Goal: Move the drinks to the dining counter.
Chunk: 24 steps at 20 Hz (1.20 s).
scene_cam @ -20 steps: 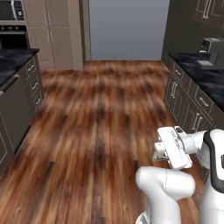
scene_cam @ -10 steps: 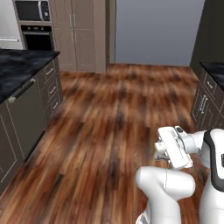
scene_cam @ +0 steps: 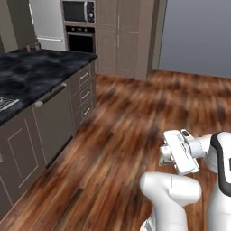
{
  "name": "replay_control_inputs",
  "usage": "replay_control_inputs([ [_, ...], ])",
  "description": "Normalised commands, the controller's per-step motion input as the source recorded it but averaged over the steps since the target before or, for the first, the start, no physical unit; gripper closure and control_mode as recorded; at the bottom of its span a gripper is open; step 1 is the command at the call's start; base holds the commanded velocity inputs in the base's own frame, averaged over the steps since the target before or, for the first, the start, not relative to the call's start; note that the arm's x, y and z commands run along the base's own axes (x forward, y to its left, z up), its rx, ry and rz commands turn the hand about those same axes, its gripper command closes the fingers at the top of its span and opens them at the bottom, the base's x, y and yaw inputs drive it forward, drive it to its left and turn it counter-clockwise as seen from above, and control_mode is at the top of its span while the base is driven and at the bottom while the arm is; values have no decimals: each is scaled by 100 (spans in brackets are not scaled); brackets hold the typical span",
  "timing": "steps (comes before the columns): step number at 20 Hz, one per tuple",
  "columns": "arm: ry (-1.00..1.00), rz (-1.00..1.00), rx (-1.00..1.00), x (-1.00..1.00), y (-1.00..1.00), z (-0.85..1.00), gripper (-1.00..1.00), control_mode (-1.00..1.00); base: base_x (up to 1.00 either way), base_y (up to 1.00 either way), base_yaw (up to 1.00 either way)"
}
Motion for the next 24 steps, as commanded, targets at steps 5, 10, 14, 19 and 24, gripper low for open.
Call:
replay_control_inputs([
  [5,0,0,0,0,0,0,100,100,91,0,46],
  [10,0,0,0,0,0,0,100,100,81,0,47],
  [14,0,0,0,0,0,0,100,100,58,-4,46],
  [19,0,0,0,0,0,0,100,100,25,-32,40],
  [24,0,0,0,0,0,0,100,100,14,-63,32],
])
